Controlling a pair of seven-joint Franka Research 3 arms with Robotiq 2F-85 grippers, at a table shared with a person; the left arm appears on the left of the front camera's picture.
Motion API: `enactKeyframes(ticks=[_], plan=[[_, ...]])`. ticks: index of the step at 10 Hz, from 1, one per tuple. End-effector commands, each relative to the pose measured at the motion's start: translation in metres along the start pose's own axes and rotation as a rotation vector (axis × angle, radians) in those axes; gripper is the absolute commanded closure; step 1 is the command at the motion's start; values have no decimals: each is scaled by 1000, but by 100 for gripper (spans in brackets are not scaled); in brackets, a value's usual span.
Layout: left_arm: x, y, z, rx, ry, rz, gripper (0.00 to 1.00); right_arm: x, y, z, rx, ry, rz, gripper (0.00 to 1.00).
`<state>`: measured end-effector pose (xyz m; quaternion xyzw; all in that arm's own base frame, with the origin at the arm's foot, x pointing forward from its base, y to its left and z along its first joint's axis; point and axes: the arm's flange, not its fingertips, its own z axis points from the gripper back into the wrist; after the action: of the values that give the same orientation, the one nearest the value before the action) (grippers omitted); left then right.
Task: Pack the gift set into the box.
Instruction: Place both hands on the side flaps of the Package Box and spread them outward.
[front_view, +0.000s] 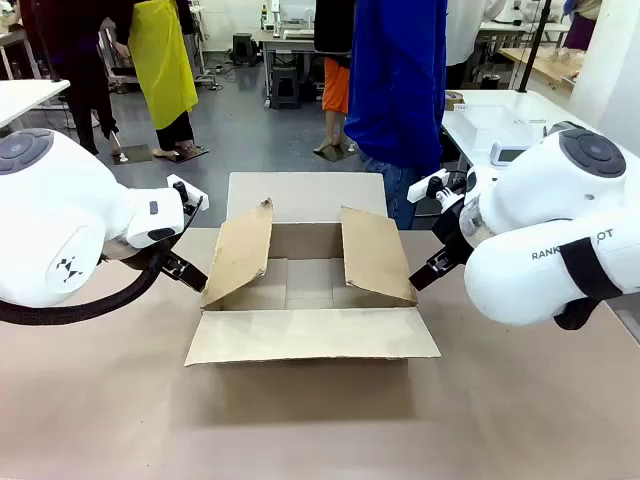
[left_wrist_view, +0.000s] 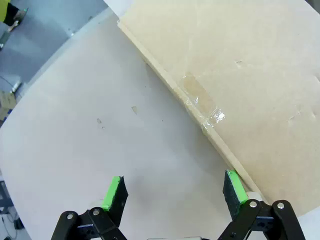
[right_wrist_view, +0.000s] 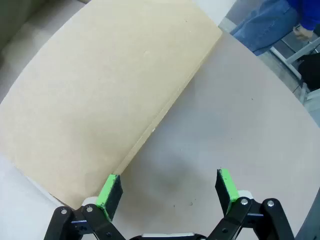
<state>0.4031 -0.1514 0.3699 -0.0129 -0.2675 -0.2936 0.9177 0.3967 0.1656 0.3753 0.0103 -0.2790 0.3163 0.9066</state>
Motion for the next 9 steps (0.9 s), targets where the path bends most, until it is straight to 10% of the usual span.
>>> enactKeyframes(ticks=[1, 9], plan=[[0, 0, 0, 0, 0, 0, 0, 0, 0, 0, 0, 0, 0, 0], [0, 0, 0, 0, 0, 0, 0, 0, 0, 0, 0, 0, 0, 0]])
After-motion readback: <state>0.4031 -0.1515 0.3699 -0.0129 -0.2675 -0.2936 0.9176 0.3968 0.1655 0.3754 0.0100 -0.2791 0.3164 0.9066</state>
